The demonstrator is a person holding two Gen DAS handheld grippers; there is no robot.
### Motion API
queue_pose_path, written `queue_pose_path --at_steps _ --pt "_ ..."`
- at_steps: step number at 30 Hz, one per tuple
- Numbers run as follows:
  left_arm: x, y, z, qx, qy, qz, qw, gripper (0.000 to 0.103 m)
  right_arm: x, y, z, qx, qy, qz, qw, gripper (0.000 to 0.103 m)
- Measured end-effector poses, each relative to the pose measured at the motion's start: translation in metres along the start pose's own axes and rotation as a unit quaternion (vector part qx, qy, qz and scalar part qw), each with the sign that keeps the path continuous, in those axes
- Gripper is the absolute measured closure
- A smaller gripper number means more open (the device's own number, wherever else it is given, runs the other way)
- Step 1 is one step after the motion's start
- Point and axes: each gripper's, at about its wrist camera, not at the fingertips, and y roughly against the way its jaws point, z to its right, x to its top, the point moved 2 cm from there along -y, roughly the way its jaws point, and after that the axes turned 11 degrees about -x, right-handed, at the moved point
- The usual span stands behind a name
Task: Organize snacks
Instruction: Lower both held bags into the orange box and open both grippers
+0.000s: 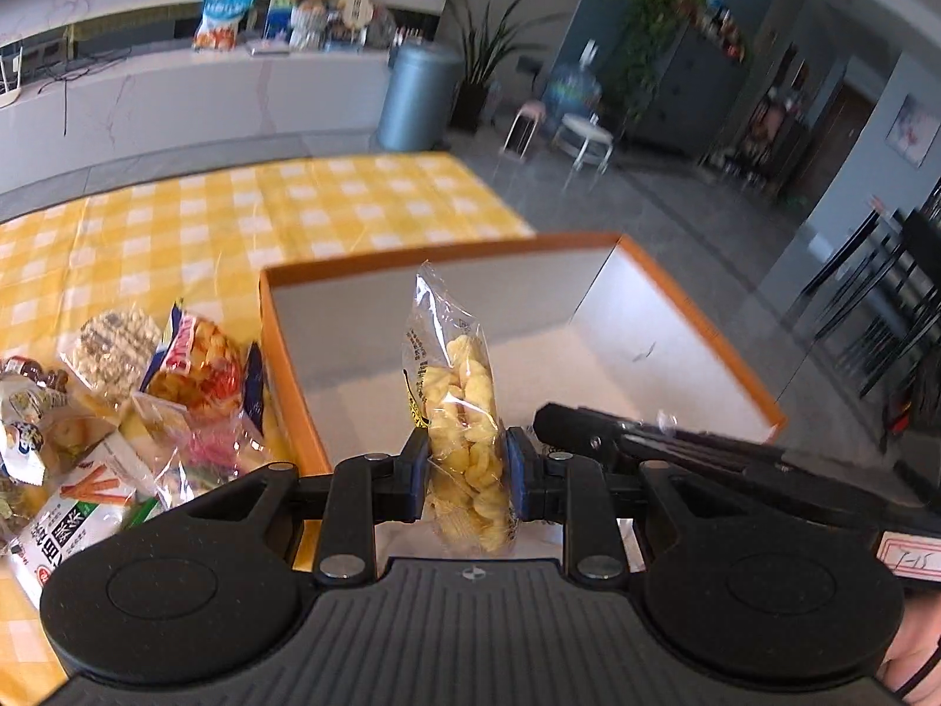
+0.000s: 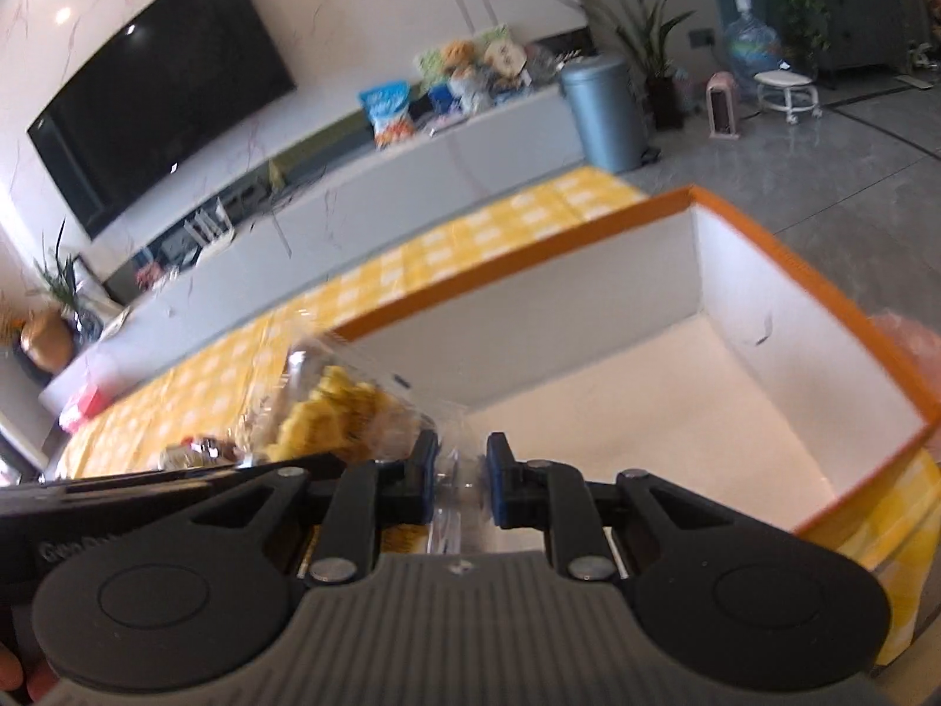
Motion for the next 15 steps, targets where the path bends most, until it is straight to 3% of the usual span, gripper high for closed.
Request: queue_pose_path --at_steps 9,15 --pt "-0.005 -0.009 -0.001 0.015 -0.015 -0.05 0.9985 0.073 -0.008 -0.036 0.002 0.006 0.018 -0.077 0.997 0.088" --pt "-0.004 -0.008 -0.003 0.004 -0.019 -0.063 0.9979 0.074 -0.004 -0.035 -0.003 -0.003 0.039 -0.093 0.995 0.088"
